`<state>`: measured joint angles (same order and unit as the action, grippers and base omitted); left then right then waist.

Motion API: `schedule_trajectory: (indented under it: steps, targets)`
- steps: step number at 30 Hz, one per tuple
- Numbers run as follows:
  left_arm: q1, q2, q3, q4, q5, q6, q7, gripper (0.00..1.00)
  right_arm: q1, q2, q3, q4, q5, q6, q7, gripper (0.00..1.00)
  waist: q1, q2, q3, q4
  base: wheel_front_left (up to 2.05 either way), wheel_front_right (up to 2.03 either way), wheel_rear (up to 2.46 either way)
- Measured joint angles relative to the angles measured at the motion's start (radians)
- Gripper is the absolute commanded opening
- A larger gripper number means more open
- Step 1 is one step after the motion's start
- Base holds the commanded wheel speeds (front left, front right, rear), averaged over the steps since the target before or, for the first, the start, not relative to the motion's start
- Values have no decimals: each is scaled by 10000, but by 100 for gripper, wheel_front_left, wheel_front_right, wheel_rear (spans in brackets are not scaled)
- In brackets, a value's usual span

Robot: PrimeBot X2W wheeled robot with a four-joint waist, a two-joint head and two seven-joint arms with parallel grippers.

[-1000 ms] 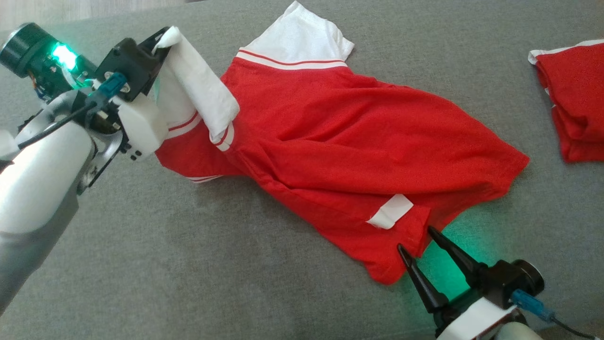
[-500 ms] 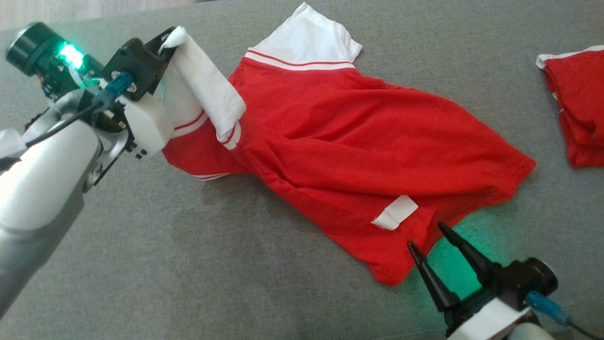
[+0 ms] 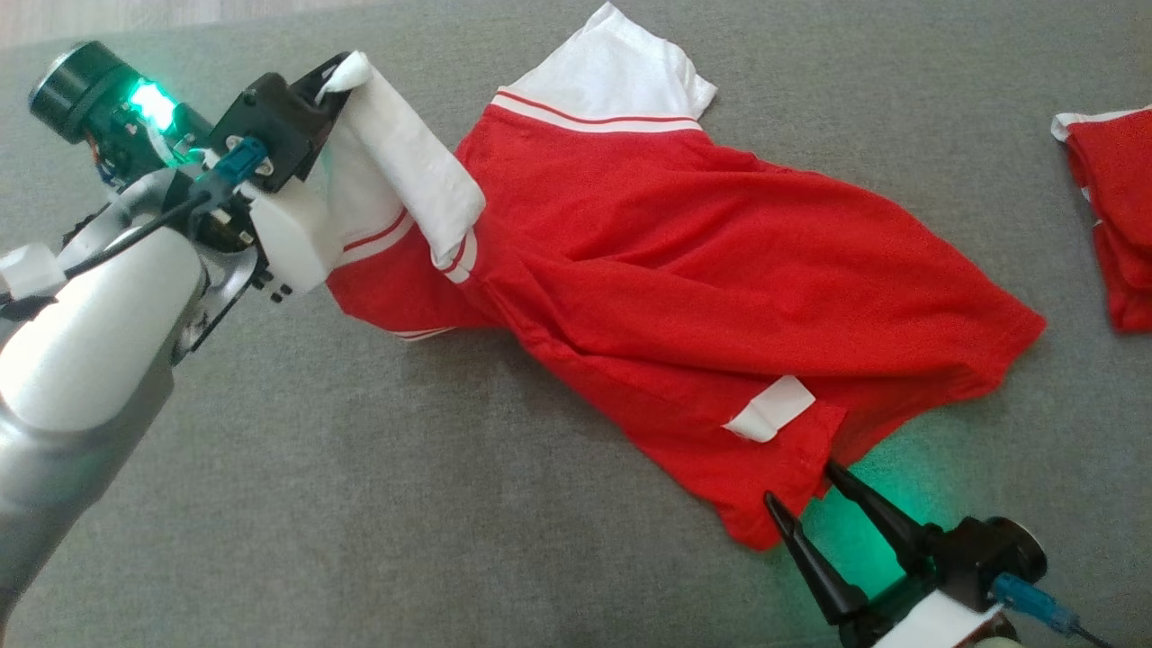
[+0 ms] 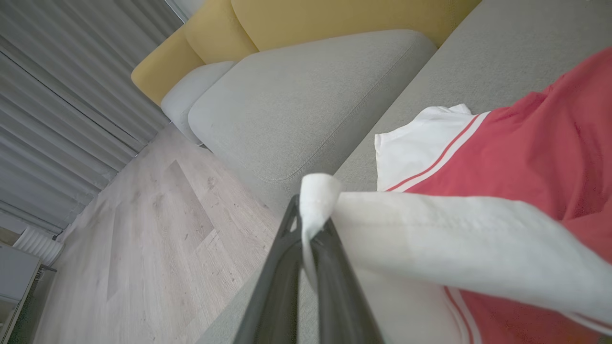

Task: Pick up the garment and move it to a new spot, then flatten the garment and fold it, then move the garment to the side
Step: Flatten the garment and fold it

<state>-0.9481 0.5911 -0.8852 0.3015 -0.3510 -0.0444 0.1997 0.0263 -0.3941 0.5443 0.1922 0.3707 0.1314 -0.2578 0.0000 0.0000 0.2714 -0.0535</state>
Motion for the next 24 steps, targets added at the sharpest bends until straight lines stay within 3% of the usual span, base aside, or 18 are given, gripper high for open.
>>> schedule_trajectory:
  steps: [7,8,9,10,14,24]
  targets:
    - [0,-12,-81,121,-2,2,-82,0,-153,-29,-4,50,56,0,-2,100,0,0,-44,101,0,0,0]
    - [0,-17,-82,134,-4,2,-86,0,-153,-36,6,65,96,0,-2,85,0,0,-52,106,0,0,0]
    - [0,-19,-88,150,-4,4,-86,0,-155,-48,31,82,123,0,-2,58,0,0,-56,109,0,0,0]
    - [-1,-19,-102,155,-4,4,-86,0,-156,-63,73,117,161,0,-2,40,0,0,-54,112,0,0,0]
    - [-1,-19,-144,157,-17,4,-86,0,-169,-109,144,201,180,0,-2,0,0,0,-9,128,0,0,0]
    - [-2,15,-167,169,-105,102,-194,0,-387,-48,-199,94,59,0,0,0,1,0,-49,25,0,0,0]
